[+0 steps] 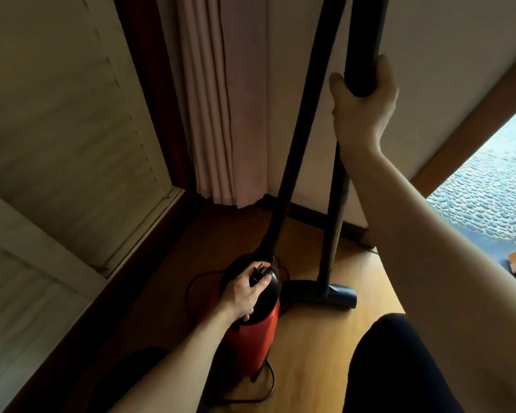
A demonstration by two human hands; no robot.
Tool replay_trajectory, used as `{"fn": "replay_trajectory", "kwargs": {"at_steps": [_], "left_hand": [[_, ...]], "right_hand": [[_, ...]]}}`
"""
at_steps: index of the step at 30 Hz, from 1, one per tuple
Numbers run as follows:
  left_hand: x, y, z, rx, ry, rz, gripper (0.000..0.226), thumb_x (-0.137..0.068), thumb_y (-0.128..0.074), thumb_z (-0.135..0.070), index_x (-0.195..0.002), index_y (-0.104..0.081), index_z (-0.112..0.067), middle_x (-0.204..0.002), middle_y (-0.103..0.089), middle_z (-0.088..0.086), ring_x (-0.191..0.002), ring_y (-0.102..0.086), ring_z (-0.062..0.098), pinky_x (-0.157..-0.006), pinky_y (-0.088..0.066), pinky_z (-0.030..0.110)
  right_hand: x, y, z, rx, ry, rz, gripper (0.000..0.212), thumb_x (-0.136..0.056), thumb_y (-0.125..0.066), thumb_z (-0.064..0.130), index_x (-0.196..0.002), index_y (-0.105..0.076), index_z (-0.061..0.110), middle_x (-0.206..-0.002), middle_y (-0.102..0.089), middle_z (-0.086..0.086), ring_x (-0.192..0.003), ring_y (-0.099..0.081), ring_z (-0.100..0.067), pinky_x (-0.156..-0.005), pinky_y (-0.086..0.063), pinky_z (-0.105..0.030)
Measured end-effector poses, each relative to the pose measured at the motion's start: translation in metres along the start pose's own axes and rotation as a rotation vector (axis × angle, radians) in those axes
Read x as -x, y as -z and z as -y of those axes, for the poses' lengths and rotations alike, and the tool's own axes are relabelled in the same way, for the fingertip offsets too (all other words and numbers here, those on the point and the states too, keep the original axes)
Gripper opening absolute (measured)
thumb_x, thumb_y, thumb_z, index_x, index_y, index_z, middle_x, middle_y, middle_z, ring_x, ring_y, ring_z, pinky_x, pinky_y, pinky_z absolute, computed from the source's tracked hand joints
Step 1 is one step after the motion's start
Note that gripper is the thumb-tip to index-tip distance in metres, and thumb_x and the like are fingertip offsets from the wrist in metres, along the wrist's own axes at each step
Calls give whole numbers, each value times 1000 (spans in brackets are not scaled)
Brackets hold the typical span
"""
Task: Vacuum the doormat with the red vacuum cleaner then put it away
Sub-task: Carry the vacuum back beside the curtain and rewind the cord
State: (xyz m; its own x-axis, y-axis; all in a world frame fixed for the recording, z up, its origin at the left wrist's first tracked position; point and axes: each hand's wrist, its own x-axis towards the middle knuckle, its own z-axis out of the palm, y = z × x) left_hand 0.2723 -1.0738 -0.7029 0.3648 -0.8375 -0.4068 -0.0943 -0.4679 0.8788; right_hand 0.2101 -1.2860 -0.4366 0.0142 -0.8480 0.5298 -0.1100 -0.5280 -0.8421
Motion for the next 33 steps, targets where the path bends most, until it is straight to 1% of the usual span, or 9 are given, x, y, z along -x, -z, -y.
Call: {"fn": "replay_trajectory", "kwargs": {"at_steps": [4, 7, 11, 16, 19, 22, 27, 30, 33], "left_hand": [[1, 0, 0, -39, -18, 17, 21, -99, -54, -37, -120, -57, -39, -98, -60, -7, -32, -39, 7, -34, -35, 21], [0, -2, -2, -27, -27, 3, 20, -99, -54, -36, -119, -58, -37, -101, -61, -4, -32, -39, 7, -33, -33, 20], [-7, -3, -6, -19, -39, -21, 22, -100, -54, -35, -122, -59, -34, -104, -62, -1, -32, -40, 6, -32, -34, 20], [-28, -7, -9, -103, -27, -37, 27, -98, -57, -38, -125, -60, -35, -115, -64, -4, -33, -49, 5, -31, -35, 20], [-34, -15, -16, -115, -54, -21, 27, -98, -59, -36, -124, -62, -33, -118, -64, -8, -60, -60, 9, -37, -43, 19], [-40, -19, -21, -100, -91, -42, 32, -98, -59, -34, -129, -59, -35, -132, -61, -9, -111, -65, 19, -73, -53, 15], [-55, -20, -22, -69, 17, -110, 54, -97, -56, -42, -147, -37, -48, -143, -54, 5, -106, -63, 50, -39, -50, 24], [-56, -23, -23, -125, 50, -149, 59, -96, -56, -45, -150, -32, -41, -136, -58, 4, -108, -63, 48, -67, -58, 39], [-52, -25, -23, -133, 60, -164, 44, -97, -55, -44, -138, -48, -31, -120, -67, 11, -103, -67, 43, -69, -55, 35]], "right_hand": [[-16, 5, 9, 12, 32, -98, 35, -76, -70, 27, -72, -37, 35, -62, -43, 19, -61, -44, -5, -57, -40, -27], [-23, 4, 12, -12, 55, -136, 32, -77, -70, 27, -76, -39, 34, -65, -46, 17, -64, -48, -10, -58, -46, -33], [-23, -3, 5, -30, 19, -122, 25, -81, -71, 28, -83, -46, 24, -68, -50, 17, -66, -50, -7, -59, -45, -26], [-30, -3, -17, -122, -36, -49, 23, -79, -75, 21, -81, -53, 27, -74, -58, 8, -68, -56, -12, -62, -53, -32], [-40, 1, -28, -158, -58, 29, 15, -76, -71, 13, -82, -58, 15, -73, -57, -4, -65, -54, -18, -58, -47, -33], [-44, 4, -35, -210, -29, 114, 17, -81, -69, 4, -84, -53, 10, -68, -51, -3, -59, -51, -15, -55, -46, -32], [-49, 5, -42, -236, -23, 247, 24, -90, -65, 5, -104, -46, 11, -66, -51, -4, -50, -51, -20, -47, -48, -30], [-46, 6, -49, -197, -63, 319, 18, -90, -67, 9, -88, -50, 13, -59, -51, 0, -44, -49, -17, -44, -44, -28], [-44, 6, -45, -219, -57, 296, 23, -92, -68, 14, -79, -49, 9, -58, -47, -5, -43, -44, -16, -42, -39, -27]]}}
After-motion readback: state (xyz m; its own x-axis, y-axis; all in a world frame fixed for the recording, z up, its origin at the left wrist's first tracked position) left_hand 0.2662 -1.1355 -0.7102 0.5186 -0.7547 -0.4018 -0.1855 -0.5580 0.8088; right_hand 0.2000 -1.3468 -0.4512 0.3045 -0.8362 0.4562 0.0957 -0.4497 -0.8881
